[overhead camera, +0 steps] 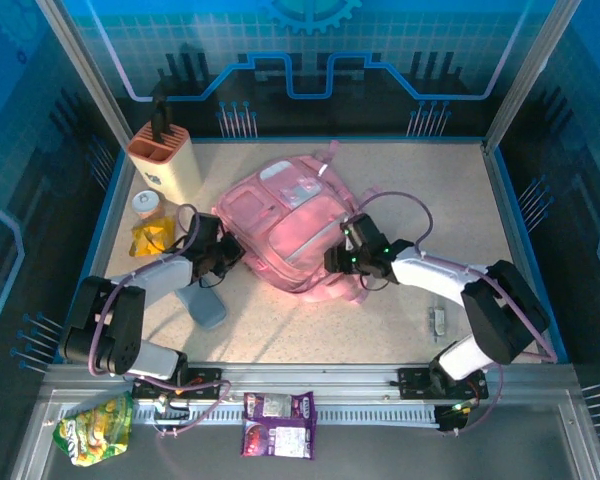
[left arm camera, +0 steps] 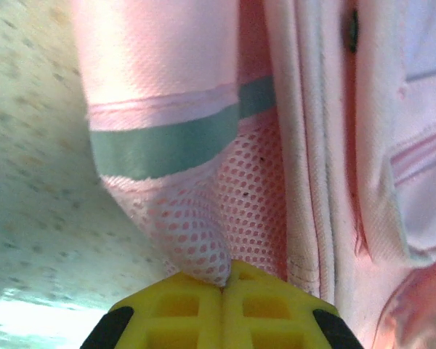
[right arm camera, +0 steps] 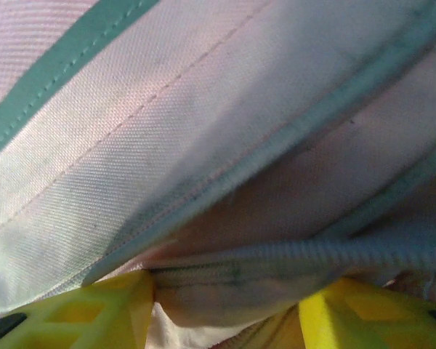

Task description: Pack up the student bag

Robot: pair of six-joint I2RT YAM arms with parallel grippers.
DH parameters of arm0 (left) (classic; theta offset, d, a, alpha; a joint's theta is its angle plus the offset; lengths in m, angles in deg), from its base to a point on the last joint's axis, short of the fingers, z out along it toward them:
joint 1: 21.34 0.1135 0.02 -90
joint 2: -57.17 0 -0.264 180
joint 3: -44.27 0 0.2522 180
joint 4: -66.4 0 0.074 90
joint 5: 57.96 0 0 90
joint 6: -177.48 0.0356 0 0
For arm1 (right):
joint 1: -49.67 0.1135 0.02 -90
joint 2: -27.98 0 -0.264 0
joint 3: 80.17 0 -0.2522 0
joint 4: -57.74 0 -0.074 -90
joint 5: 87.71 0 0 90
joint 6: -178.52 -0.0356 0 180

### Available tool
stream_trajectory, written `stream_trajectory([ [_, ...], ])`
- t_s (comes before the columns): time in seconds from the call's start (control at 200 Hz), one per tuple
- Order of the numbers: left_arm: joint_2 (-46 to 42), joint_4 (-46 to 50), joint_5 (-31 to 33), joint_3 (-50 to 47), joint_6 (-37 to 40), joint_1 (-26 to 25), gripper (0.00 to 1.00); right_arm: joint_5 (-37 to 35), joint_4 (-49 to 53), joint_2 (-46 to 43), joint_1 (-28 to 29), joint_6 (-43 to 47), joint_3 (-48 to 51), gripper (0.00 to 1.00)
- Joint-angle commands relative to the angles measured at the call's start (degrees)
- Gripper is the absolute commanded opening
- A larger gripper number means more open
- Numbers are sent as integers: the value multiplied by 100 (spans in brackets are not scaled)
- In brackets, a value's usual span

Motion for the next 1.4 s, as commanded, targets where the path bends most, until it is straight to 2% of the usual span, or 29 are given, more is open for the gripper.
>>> stream_trajectory([
  [0.0, -148, -394, -39, -41, -489, -332, 0, 374, -130, 244, -347, 467, -495, 57],
  [0.17, -413, -53, 208, -81, -604, -392, 0, 566, 353, -162, -367, 614, -653, 62],
  [0.225, -534, 84, 361, -143, -610, -383, 12, 527, 575, -372, -314, 606, -626, 64],
  [0.3, -632, 294, 535, -175, -624, -374, 19, 449, 815, -666, -229, 545, -523, 66],
  [0.39, -574, 323, 523, -163, -642, -375, 32, 294, 1054, -971, -82, 504, -399, 68],
  [0.47, -409, 157, 390, -140, -736, -375, 38, 168, 1194, -1168, 104, 479, -323, 69],
  [0.595, -100, -204, 171, -132, -949, -442, 39, 16, 1418, -1293, 438, 333, -270, 71],
  [0.845, 224, -330, 263, -119, -1228, -597, 29, -297, 1148, -1120, 1208, -57, -64, 72],
  [1.046, 265, -453, 265, -165, -1633, -730, 0, -403, 876, -638, 1551, -198, -175, 72],
  [1.236, -12, -612, 217, -38, -2023, -1135, 0, -685, 759, -210, 2105, -356, -562, 72],
  [1.396, -175, -663, 319, 28, -2376, -1571, 0, -996, 557, 42, 2332, -484, -788, 71],
])
